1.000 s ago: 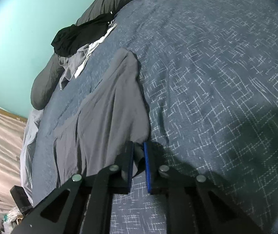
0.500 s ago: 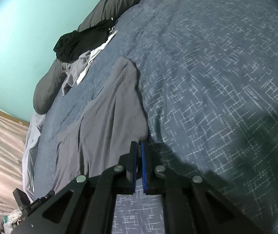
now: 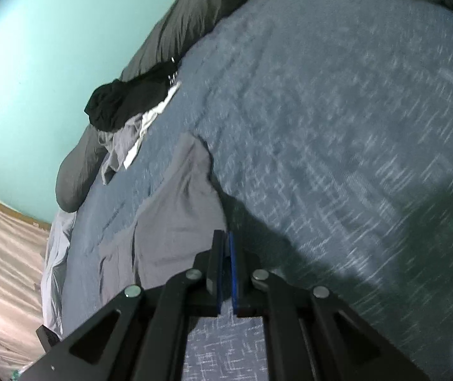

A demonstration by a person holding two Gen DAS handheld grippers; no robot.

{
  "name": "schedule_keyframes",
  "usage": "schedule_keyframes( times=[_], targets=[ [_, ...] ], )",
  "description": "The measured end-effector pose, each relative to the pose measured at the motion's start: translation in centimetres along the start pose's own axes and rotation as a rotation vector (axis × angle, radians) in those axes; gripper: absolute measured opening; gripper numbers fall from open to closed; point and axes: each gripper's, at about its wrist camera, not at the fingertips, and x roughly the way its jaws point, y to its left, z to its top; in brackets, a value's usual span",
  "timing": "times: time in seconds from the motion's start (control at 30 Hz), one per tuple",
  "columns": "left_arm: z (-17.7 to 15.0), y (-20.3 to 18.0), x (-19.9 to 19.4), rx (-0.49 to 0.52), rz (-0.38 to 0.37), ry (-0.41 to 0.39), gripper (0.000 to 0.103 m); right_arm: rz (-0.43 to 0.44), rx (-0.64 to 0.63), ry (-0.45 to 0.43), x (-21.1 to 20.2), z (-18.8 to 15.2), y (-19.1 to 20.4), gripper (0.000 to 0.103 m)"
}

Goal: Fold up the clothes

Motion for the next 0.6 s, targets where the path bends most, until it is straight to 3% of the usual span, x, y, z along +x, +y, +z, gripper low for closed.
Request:
schedule_keyframes(
  times=[0.33, 0.6],
  targets=[
    [-0.1, -0.1, 0.3, -0.008, -0.006, 0.006, 0.002, -0.019, 0.116, -0.006, 0.5, 1.1, -4.0, 0.003],
    [-0.8, -0.3, 0.0, -0.013, -0.011, 0.01, 0.002, 0.001, 0.136, 0.017, 1.2, 0.8, -4.5, 0.004]
  ],
)
